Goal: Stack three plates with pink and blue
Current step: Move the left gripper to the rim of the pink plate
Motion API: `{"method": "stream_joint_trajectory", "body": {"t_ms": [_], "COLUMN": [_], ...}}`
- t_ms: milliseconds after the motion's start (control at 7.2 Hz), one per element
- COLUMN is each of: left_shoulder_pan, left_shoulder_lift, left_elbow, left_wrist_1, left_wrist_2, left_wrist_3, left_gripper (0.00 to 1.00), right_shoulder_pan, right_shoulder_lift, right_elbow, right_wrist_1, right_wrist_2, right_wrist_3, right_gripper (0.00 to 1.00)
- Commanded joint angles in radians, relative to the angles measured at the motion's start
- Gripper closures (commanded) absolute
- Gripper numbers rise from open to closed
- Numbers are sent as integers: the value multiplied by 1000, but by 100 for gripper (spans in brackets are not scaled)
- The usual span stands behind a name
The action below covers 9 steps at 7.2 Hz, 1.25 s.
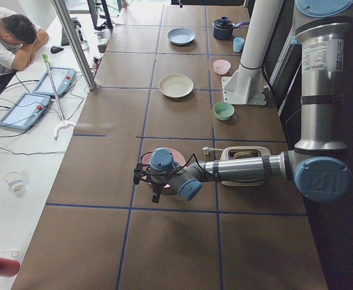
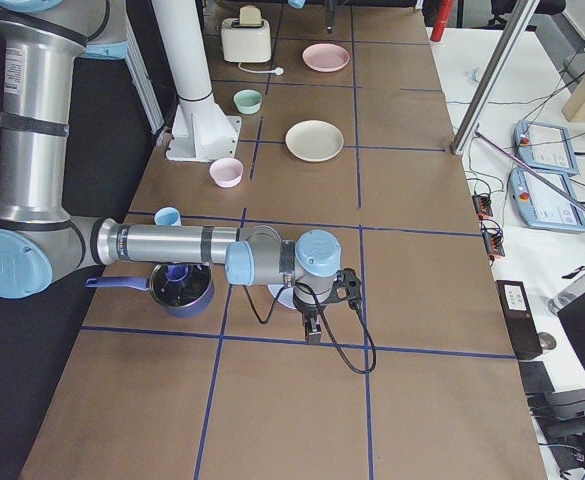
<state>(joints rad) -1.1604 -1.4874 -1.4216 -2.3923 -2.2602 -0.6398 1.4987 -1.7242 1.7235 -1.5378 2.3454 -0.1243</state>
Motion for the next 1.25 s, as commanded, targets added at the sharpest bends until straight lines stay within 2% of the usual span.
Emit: {"method": "stream_joint_trajectory", "body": {"t_ms": [0, 139, 278, 417, 1111], "left_shoulder_pan": [44, 47, 57, 59, 60], "left_shoulder_lift": [-5, -7, -13, -13, -13], "left_elbow": [18, 18, 18, 20, 18], "left_wrist_1": [-22, -22, -22, -21, -24], "left_wrist_2": [7, 7, 5, 5, -2], "left_wrist_3": [-61, -114, -141, -141, -140], "left_gripper": [8, 40, 66, 76, 76], "right_shoulder_pan": [0, 0, 0, 0, 0], "right_shoulder_lift": [0, 0, -1, -3, -3], "right_elbow": [-1, -1, -1, -1, -1], "right_wrist_1": [1, -1, -1, -1, -1], "right_wrist_2": [0, 0, 0, 0, 0], "right_wrist_3": [0, 0, 0, 0, 0], "right_gripper": [0, 0, 0, 0, 0]}}
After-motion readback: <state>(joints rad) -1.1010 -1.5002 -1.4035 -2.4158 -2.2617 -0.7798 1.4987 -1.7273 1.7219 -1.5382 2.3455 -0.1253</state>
